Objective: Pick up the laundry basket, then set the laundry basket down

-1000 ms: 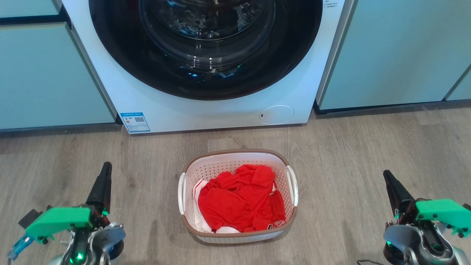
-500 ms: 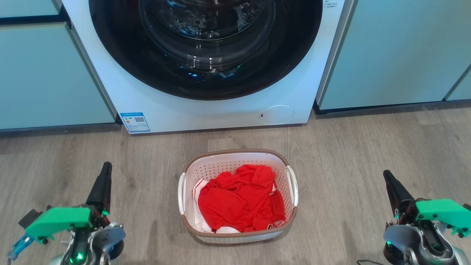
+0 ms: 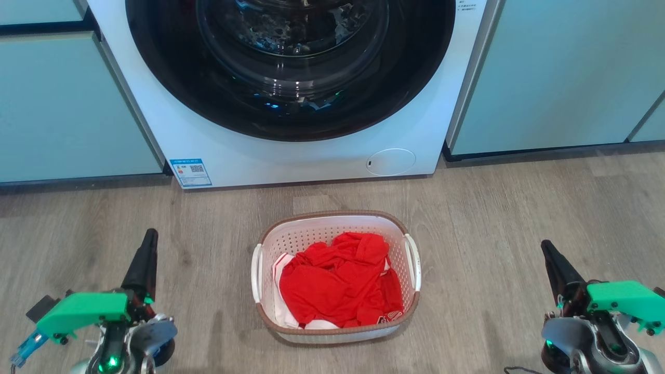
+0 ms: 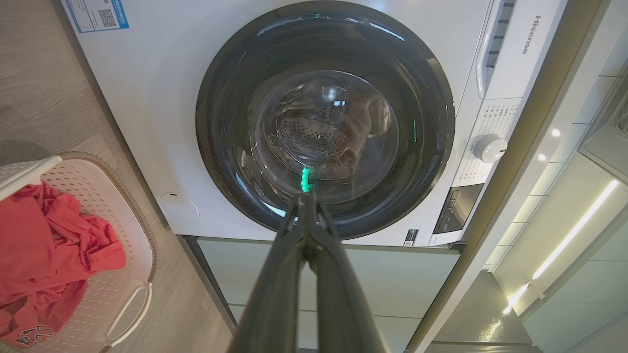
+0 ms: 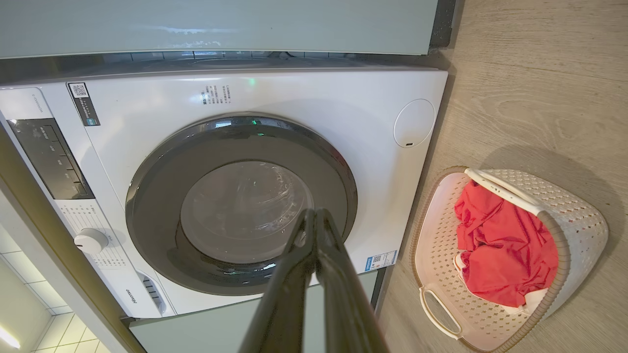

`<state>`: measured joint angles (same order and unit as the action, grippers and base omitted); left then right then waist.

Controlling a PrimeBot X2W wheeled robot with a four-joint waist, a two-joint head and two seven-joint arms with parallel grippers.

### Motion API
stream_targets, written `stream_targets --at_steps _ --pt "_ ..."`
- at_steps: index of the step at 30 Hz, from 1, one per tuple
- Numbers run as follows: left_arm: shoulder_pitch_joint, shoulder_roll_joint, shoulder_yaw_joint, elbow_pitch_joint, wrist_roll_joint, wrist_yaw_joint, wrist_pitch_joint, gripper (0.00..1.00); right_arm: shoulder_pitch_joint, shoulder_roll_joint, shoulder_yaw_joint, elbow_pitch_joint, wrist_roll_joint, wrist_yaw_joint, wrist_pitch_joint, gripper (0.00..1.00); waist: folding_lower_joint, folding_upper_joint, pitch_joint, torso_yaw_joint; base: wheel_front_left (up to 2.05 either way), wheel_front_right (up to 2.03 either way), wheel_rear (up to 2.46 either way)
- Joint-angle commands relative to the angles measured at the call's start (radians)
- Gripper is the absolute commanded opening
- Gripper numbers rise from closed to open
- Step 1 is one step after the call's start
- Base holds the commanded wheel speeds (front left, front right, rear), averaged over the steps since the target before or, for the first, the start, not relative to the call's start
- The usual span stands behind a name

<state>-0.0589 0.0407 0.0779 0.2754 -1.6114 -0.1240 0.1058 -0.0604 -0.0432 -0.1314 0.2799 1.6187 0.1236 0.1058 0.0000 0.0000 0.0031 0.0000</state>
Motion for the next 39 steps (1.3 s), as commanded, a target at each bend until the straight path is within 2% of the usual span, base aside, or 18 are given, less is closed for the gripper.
stream_targets --at_steps 1,39 --pt "-0.049 0.009 0.036 -0.031 0.003 -0.007 0.008 0.0 -0.048 -0.007 0.017 -0.035 -0.01 0.007 0.008 0.0 0.0 0.0 0.0 0.0 0.0 0.0 0.0" --pt "-0.049 0.009 0.036 -0.031 0.003 -0.007 0.007 0.0 -0.048 -0.007 0.017 -0.035 -0.01 0.007 0.008 0.0 0.0 0.0 0.0 0.0 0.0 0.0 0.0"
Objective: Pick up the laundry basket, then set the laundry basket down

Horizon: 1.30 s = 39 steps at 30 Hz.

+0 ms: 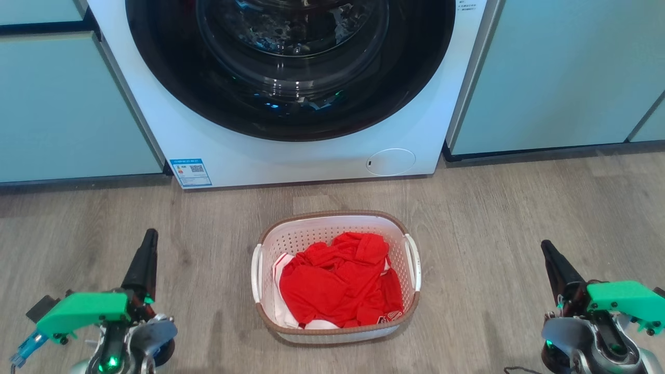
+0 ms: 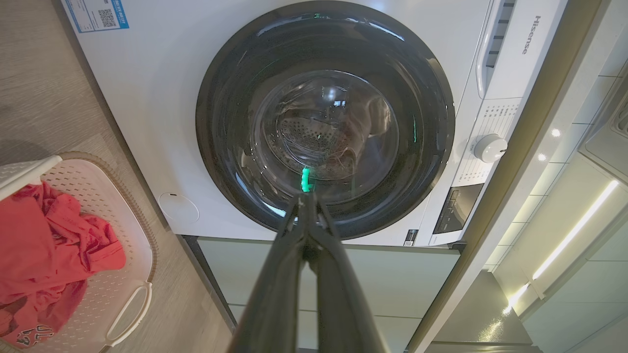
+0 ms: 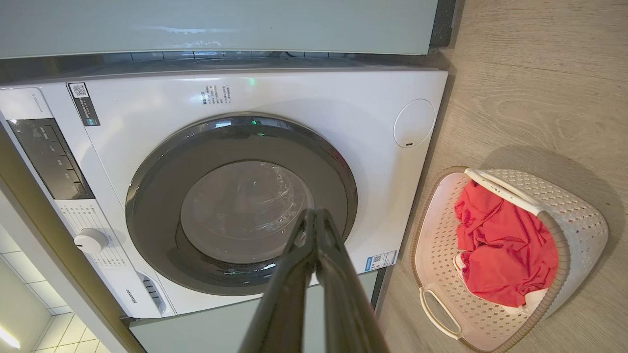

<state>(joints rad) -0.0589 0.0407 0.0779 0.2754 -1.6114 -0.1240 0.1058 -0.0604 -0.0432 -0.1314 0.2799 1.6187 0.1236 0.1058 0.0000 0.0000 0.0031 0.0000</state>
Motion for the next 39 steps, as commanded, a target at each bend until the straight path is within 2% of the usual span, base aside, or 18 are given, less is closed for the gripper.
stream_targets --at_steps 1,39 --pt "-0.049 0.009 0.036 -0.031 0.003 -0.007 0.007 0.0 -0.048 -0.007 0.017 -0.035 -0.01 0.007 0.008 0.0 0.0 0.0 0.0 0.0 0.0 0.0 0.0" --pt "-0.049 0.009 0.036 -0.031 0.003 -0.007 0.007 0.0 -0.047 -0.007 0.018 -0.035 -0.01 0.007 0.008 0.0 0.0 0.0 0.0 0.0 0.0 0.0 0.0"
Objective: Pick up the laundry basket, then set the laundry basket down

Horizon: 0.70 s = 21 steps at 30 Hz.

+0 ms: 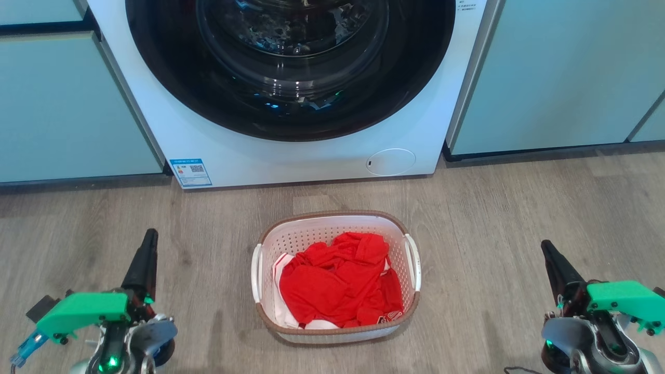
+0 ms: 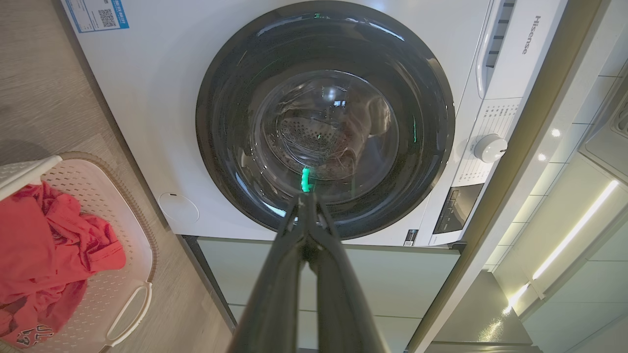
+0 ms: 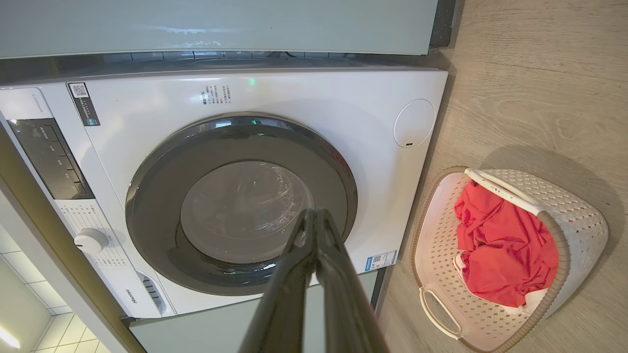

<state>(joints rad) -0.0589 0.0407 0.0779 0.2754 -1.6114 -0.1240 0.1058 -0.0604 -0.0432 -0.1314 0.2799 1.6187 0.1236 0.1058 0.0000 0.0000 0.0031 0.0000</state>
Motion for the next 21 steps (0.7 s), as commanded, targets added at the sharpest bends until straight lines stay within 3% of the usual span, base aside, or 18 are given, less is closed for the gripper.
stream_targets --at_steps 1,21 --pt "-0.049 0.009 0.036 -0.031 0.003 -0.007 0.007 0.0 -0.047 -0.007 0.018 -0.035 -0.01 0.007 0.008 0.0 0.0 0.0 0.0 0.0 0.0 0.0 0.0" --pt "-0.049 0.009 0.036 -0.031 0.003 -0.007 0.007 0.0 -0.047 -0.007 0.018 -0.035 -0.01 0.007 0.007 0.0 0.0 0.0 0.0 0.0 0.0 0.0 0.0"
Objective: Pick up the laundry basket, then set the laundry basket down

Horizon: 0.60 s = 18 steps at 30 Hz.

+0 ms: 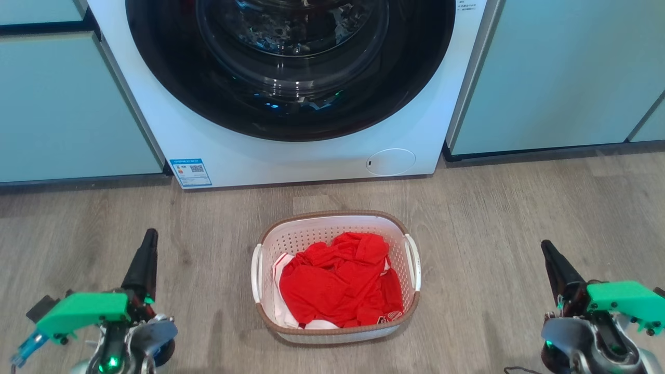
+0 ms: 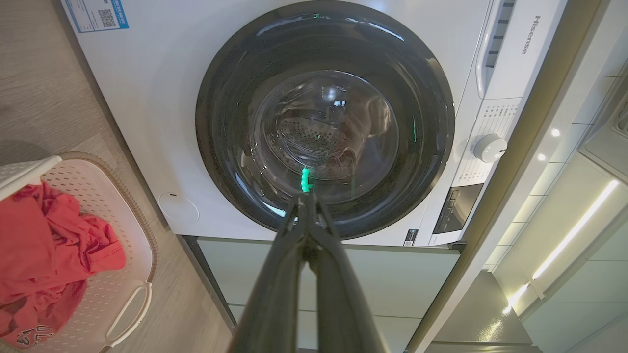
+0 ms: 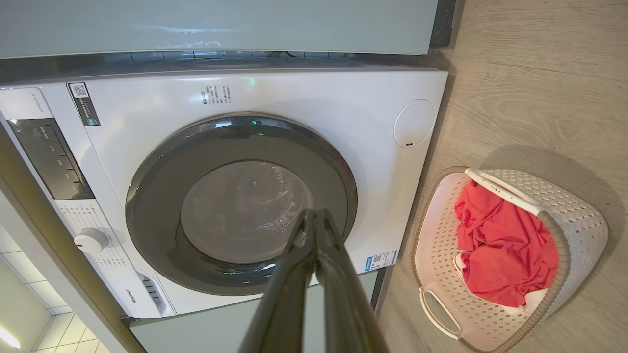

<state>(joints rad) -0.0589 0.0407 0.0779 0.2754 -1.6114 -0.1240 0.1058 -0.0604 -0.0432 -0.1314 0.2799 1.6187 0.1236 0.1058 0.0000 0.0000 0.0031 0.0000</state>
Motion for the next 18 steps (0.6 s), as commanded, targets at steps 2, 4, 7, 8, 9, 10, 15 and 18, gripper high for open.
stream_targets --at_steps 2,4,7,8,9,10,15,18 --pt "0.003 -0.001 -0.002 0.014 0.0 0.001 -0.002 1.0 0.004 0.001 0.002 0.014 0.0 0.0 -0.001 1.0 0.0 0.0 0.0 0.0 0.0 0.0 0.0" --pt "0.024 -0.007 -0.004 0.044 0.0 0.001 -0.002 1.0 0.022 0.007 0.004 0.046 0.0 0.0 -0.002 1.0 0.0 0.0 0.0 0.0 0.0 0.0 0.0" --pt "0.046 -0.013 -0.007 0.064 0.003 0.001 -0.007 1.0 0.038 0.01 0.011 0.067 -0.001 0.0 -0.007 1.0 0.0 0.0 0.0 0.0 0.0 0.0 0.0" --pt "0.046 -0.012 -0.009 0.062 0.004 0.001 -0.01 1.0 0.038 0.01 0.014 0.066 -0.002 0.0 -0.01 1.0 0.0 0.0 0.0 0.0 0.0 0.0 0.0" --pt "0.047 -0.012 -0.011 0.06 0.006 0.001 -0.013 1.0 0.037 0.01 0.017 0.065 -0.003 0.0 -0.013 1.0 0.0 0.0 0.0 0.0 0.0 0.0 0.0" --pt "0.047 -0.012 -0.011 0.06 0.006 0.001 -0.013 1.0 0.037 0.01 0.017 0.065 -0.003 0.0 -0.013 1.0 0.0 0.0 0.0 0.0 0.0 0.0 0.0" --pt "0.049 -0.011 -0.017 0.048 0.017 0.001 -0.027 1.0 0.035 0.009 0.031 0.059 -0.013 0.001 -0.027 1.0 0.0 0.0 0.0 0.0 0.0 0.0 0.0" --pt "0.049 -0.011 -0.02 0.041 0.025 0.001 -0.036 1.0 0.033 0.009 0.037 0.056 -0.021 0.001 -0.036 1.0 0.0 0.0 0.0 0.0 0.0 0.0 0.0"
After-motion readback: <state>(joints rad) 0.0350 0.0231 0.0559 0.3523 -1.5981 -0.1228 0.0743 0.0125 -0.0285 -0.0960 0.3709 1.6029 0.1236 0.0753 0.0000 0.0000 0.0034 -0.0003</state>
